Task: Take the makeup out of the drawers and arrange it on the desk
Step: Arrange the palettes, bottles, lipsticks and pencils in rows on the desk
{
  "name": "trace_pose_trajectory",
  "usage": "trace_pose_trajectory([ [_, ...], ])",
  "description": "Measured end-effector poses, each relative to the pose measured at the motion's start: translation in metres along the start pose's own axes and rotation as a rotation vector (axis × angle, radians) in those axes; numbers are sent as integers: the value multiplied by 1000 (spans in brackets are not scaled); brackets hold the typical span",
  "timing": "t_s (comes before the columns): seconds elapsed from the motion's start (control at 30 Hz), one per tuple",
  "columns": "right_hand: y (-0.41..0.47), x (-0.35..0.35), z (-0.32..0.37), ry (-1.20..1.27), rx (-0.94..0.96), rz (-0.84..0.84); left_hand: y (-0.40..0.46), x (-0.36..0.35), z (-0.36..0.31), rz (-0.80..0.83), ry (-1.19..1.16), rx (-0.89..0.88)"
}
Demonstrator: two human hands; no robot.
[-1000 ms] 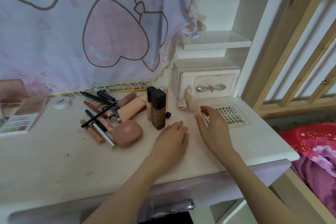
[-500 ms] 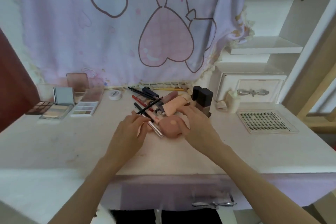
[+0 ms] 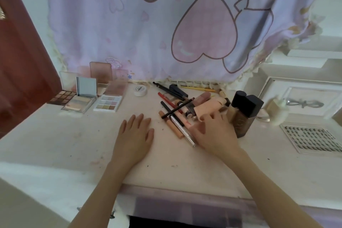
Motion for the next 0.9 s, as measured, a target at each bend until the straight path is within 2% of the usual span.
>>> trace_pose_trajectory([
  [0.2, -14, -10, -7, 167, -18, 125, -2, 0, 2, 0, -32, 10],
  [0.3, -17, 3, -9, 284, -15, -11, -5, 0, 1, 4, -45, 10],
  [0.37, -20, 12, -14, 631, -92, -75, -6, 5, -2, -26, -92, -9],
  [0.4, -20, 11, -12, 897, -152, -21, -7, 10, -4, -53, -173, -16],
  [0.47, -18, -1, 3, 1397, -239, 204, -10, 24, -9, -99, -467, -5],
  [0.53, -20, -6, 26, 1643, -245, 403, -14, 35, -20, -68, -728, -31],
  [0.6, -22, -10, 46, 1671, -185, 484, -20, 43, -35, 28, -790, -125],
  [0.7, -27, -18, 68, 1750, -183, 550, -26, 56, -49, 155, -717, -232],
  [0.9, -40, -31, 93, 1755, -153, 714, -30, 80, -39, 149, -618, -275],
])
Point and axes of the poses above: each hand's wrist, its own y-axis towards the middle knuckle, its own x-axis out of the back of the hand, z = x × y, the point moved 8 cm from there along y, towards the middle knuckle, and after that the axes turned 1 degree about -x, right-handed, at the moved point
